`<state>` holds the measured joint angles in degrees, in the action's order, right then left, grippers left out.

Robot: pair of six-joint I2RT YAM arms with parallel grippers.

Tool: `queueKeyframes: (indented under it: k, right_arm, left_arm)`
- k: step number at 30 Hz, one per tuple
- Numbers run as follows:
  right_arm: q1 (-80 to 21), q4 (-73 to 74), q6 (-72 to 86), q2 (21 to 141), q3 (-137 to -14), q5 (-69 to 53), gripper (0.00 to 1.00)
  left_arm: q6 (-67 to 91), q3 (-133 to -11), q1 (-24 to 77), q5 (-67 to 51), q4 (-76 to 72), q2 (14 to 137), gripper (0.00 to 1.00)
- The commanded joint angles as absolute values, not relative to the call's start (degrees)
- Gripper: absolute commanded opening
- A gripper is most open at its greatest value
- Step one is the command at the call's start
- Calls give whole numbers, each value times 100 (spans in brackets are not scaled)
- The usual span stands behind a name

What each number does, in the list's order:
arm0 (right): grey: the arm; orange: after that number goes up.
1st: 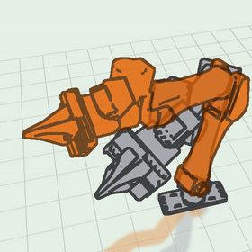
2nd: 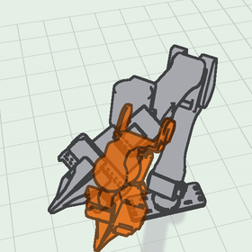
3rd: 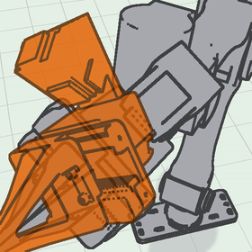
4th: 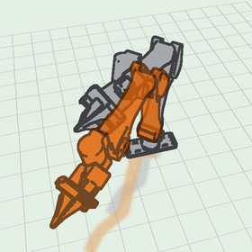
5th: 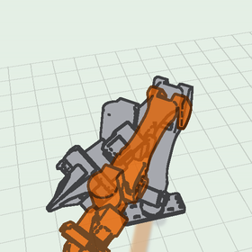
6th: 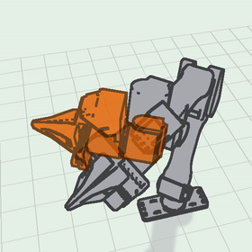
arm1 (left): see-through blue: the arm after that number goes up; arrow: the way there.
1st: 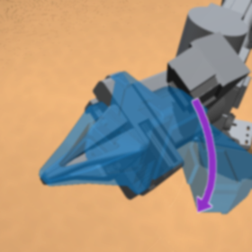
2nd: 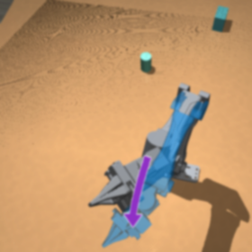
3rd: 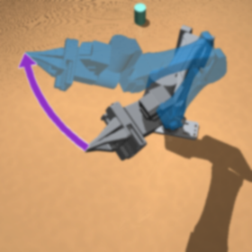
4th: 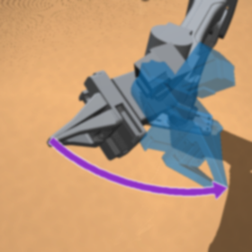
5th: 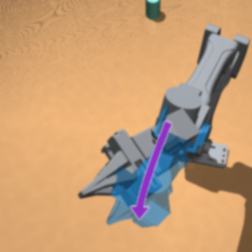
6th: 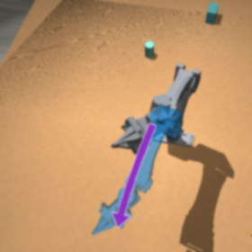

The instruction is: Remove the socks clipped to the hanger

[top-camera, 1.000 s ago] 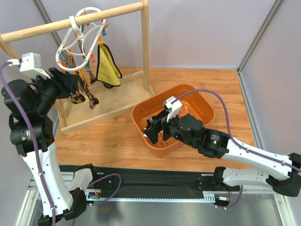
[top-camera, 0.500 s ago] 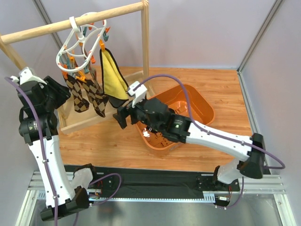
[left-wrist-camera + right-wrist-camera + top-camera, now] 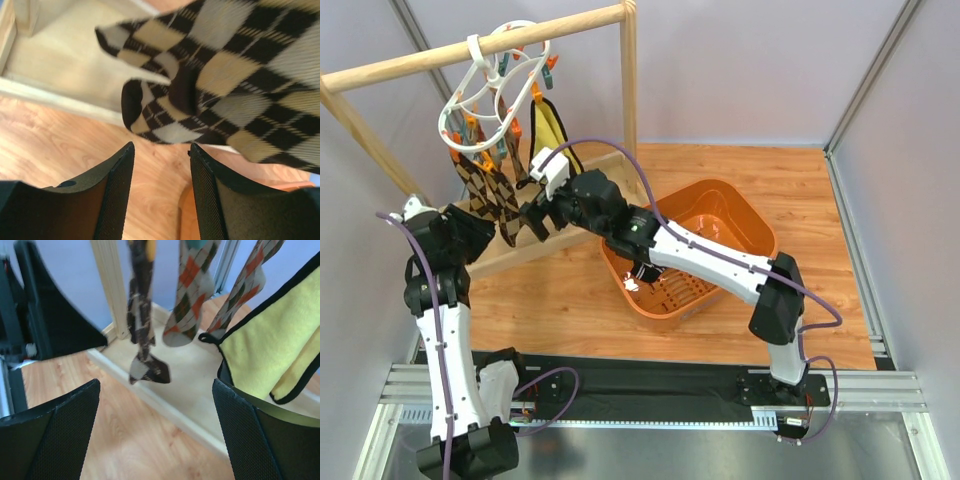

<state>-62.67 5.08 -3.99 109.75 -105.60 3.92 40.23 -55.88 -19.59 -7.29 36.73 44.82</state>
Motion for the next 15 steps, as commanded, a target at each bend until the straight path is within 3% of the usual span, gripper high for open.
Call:
queueKeyframes:
  k: [1,13,15]
  right_arm:
    - [-5977,369,-703,11424,-11284,-289,94]
    - [-5941,62,-272,12893,-13041,-1081,85]
    - [-5941,245,-360,13121,-13349,-977,75]
  left_arm:
    - [4254,-5441,-1995,-572,3295,4509,56]
    - [4711,-4351,-1995,-1062,3085,4430,61]
    - [4650,-4141,-1987,-1423,2787,4351,60]
